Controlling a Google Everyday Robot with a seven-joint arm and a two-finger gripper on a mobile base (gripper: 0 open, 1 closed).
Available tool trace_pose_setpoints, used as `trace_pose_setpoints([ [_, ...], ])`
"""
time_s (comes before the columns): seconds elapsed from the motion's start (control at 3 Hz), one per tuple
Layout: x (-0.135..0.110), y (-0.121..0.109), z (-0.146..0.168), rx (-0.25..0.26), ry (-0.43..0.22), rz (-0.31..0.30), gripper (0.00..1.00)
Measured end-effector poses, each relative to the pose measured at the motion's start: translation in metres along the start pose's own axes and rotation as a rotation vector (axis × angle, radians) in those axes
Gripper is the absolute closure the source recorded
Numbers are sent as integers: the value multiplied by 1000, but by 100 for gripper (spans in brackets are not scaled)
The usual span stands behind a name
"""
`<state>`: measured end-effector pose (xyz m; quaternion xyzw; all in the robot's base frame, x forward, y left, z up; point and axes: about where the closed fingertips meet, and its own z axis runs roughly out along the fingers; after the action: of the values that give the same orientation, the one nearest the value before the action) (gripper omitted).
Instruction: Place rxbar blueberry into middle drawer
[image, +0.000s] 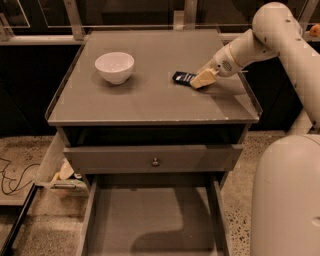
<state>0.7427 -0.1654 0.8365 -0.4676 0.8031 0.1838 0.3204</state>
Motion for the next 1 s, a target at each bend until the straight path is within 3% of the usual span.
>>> trace_pose_setpoints([
  [0.67, -14, 34, -23, -27, -32, -45, 100],
  [1.0, -8, 56, -55, 8, -52, -72, 100],
])
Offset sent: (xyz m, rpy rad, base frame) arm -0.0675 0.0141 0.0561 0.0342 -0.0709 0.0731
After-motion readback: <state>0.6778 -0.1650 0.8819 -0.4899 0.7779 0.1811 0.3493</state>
